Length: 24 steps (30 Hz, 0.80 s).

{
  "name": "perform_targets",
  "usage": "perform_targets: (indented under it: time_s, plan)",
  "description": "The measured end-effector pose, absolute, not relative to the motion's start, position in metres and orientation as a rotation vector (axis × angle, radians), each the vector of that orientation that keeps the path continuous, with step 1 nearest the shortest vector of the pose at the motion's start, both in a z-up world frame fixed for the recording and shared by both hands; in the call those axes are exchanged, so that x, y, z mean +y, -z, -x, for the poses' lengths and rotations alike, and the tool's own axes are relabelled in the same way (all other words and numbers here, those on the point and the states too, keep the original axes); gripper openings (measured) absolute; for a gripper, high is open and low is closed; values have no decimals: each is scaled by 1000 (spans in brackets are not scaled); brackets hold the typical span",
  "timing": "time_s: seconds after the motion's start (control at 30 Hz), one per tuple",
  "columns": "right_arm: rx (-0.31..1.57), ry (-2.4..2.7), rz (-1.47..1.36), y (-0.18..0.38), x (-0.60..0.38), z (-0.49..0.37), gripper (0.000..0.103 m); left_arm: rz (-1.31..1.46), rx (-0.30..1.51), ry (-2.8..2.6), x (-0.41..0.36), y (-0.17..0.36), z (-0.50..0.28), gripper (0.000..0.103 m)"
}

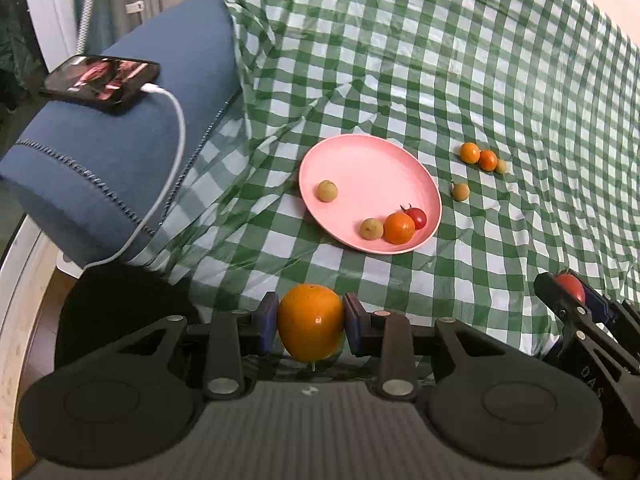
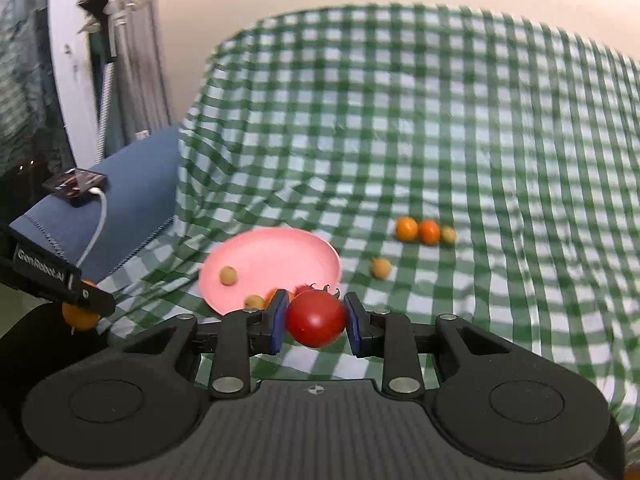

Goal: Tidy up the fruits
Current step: 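Carry the orange kumquat and red tomato over the pink plate with both tools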

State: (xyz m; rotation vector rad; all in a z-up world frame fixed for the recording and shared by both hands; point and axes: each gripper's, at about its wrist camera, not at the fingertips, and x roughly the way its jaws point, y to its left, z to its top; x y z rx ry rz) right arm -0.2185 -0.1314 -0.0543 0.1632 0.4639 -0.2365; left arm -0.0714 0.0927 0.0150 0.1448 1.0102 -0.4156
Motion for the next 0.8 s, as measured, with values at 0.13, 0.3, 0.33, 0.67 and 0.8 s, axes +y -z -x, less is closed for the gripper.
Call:
perform_targets:
  time_s: [0.13, 0.3, 0.33, 0.67, 0.8]
  plan:
    - [461, 238, -140, 47, -114, 227, 31, -130, 986, 447, 98, -17, 79, 38]
    - [463, 260, -135, 42, -110, 237, 31, -122, 987, 482, 99, -16, 83, 38]
    - [463, 263, -129, 42, -110, 238, 31, -118, 986, 484, 99, -17, 84, 38]
    - [486, 246, -81, 42, -106, 229, 31, -98, 980, 466, 104, -15, 77, 38]
    - [498, 254, -78, 44, -109, 225, 31, -103, 988, 469, 100, -12, 73, 38]
